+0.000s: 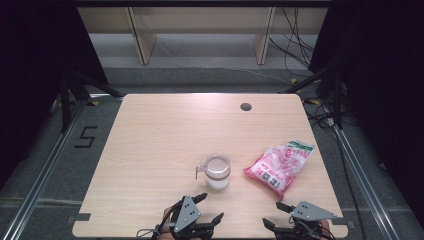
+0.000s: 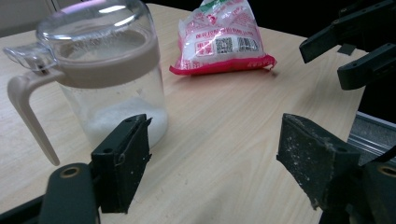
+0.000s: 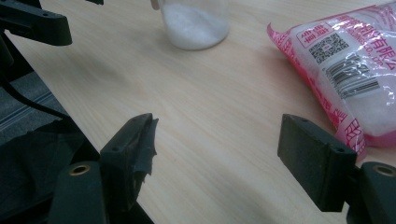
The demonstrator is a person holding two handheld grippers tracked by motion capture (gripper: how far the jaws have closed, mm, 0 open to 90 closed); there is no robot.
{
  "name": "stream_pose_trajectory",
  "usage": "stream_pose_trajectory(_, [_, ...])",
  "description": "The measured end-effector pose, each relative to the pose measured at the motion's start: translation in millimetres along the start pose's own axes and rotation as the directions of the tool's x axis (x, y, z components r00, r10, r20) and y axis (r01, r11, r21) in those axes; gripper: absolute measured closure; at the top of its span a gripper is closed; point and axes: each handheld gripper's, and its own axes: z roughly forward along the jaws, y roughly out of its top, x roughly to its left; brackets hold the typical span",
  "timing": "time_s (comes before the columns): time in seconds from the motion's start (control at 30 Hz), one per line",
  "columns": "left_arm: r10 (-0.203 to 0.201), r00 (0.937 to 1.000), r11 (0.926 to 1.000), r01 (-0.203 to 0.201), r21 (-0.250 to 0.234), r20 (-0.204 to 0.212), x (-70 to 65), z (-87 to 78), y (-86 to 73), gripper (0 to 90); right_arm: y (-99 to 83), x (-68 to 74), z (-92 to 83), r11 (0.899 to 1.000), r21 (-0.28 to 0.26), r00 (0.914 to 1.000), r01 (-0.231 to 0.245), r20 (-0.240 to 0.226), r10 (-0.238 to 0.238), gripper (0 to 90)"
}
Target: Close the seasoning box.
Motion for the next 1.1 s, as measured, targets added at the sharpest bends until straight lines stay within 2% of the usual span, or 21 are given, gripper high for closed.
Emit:
stream_pose_trajectory(0.03, [0.0,1.0,1.0,0.0,0.001,0.004,-0.4,-0.2,-1.1,24.5,-0.6,-2.2,0.3,0.999,-0.01,0.9993,0.034,0.014,-0.034,28.3])
stream_pose_trajectory(0.07, [-0.002,1.0,1.0,0.002,0.001,0.003,-1.8,-0.7,-3.0,24.5,-0.8,-2.2,0.3,0.999,-0.001,0.9991,0.042,0.003,-0.042,28.3])
stream_pose_trajectory(0.1, [0.011,0.9999,0.9999,-0.011,-0.013,0.01,-1.2,0.4,-4.1,24.5,-2.3,-0.2,-1.2,1.0,0.009,0.9997,0.022,0.012,-0.022,28.3])
stream_pose_trajectory(0.13, [-0.009,1.0,1.0,0.009,-0.001,0.004,-3.4,-0.5,-6.4,24.4,-2.9,-1.7,-0.5,0.999,-0.003,0.9985,0.05,0.021,-0.05,28.2])
stream_pose_trajectory(0.17, [-0.002,1.0,0.9999,0.002,0.011,-0.001,-4.0,-1.6,-7.3,24.5,-4.3,2.0,-2.7,1.0,0.021,0.9999,0.002,0.012,-0.003,28.2])
stream_pose_trajectory(0.2, [-0.01,0.9999,0.9999,0.01,0.009,-0.001,-5.2,-1.4,-8.4,24.4,-4.6,-1.4,-1.4,0.999,0.011,0.9988,0.048,0.004,-0.048,28.2])
stream_pose_trajectory(0.27, [0.0,1.0,0.9998,0.001,0.02,-0.006,-6.6,-2.3,-10.5,24.4,-7.0,2.1,-3.1,1.0,0.03,0.9998,0.009,0.02,-0.009,28.1])
stream_pose_trajectory(0.3, [0.029,0.9995,0.9995,-0.029,0.013,0.007,-5.3,-1.9,-11.0,24.4,-8.0,2.0,-3.4,0.999,0.031,0.9995,0.015,0.029,-0.016,28.1])
stream_pose_trajectory(0.33, [0.014,0.9999,0.9997,-0.014,0.022,0.01,-6.9,-2.7,-11.9,24.3,-8.4,-0.5,-3.4,0.999,0.034,0.9989,0.038,0.025,-0.039,28.0])
stream_pose_trajectory(0.37, [0.0,1.0,0.9996,0.0,0.028,0.0,-8.4,-3.2,-12.6,24.3,-9.2,0.5,-3.7,0.999,0.041,0.9995,0.024,0.021,-0.025,28.0])
stream_pose_trajectory(0.43, [0.018,0.9998,0.9995,-0.018,0.026,0.007,-8.8,-3.4,-13.6,24.3,-10.3,0.3,-4.3,0.999,0.031,0.9987,0.043,0.026,-0.043,28.0])
stream_pose_trajectory(0.53, [-0.007,1.0,0.9996,0.007,0.027,0.003,-11.7,-3.6,-15.5,24.3,-12.0,1.9,-6.1,0.999,0.042,0.9996,0.02,0.02,-0.021,28.0])
stream_pose_trajectory(0.57, [-0.017,0.9998,0.9996,0.017,0.021,0.007,-12.0,-3.0,-16.2,24.3,-12.3,1.5,-6.3,0.999,0.035,0.9991,0.036,0.022,-0.037,28.0])
stream_pose_trajectory(0.6, [-0.022,0.9997,0.9995,0.022,0.021,0.009,-11.8,-2.7,-16.5,24.2,-12.8,3.3,-7.8,0.998,0.056,0.9997,0.009,0.024,-0.01,27.9])
stream_pose_trajectory(0.63, [0.004,1.0,0.9984,-0.005,0.056,0.009,-9.1,-4.5,-16.2,24.2,-13.5,4.8,-7.6,0.999,0.053,0.9998,-0.006,0.021,0.004,27.9])
stream_pose_trajectory(0.7, [-0.027,0.9996,0.9995,0.027,0.016,0.006,-11.7,-2.8,-16.5,24.2,-13.5,1.7,-7.4,0.999,0.039,0.9989,0.038,0.026,-0.039,27.9])
stream_pose_trajectory(0.77, [-0.004,1.0,0.9993,0.004,0.038,-0.001,-9.6,-5.3,-15.8,24.2,-13.6,2.3,-7.6,0.999,0.044,0.9995,0.025,0.018,-0.026,27.9])
stream_pose_trajectory(0.9, [-0.025,0.9997,0.9992,0.025,0.03,-0.002,-9.0,-5.0,-17.2,24.2,-13.7,1.7,-7.2,0.999,0.044,0.9995,0.03,0.01,-0.03,27.8])
stream_pose_trajectory(0.93, [-0.001,0.9999,0.999,0.002,0.045,-0.013,-7.2,-6.4,-16.8,24.2,-13.7,1.7,-7.2,0.999,0.045,0.9995,0.031,0.01,-0.031,27.8])
stream_pose_trajectory(1.07, [-0.035,0.9994,0.9991,0.035,0.025,-0.004,-7.3,-6.1,-17.4,24.2,-13.8,1.5,-6.7,0.998,0.044,0.9994,0.034,0.008,-0.034,27.8])
stream_pose_trajectory(1.1, [-0.011,0.9999,0.9997,0.011,0.023,-0.008,-5.2,-6.2,-17.4,24.2,-13.9,1.5,-6.7,0.998,0.044,0.9994,0.034,0.008,-0.034,27.8])
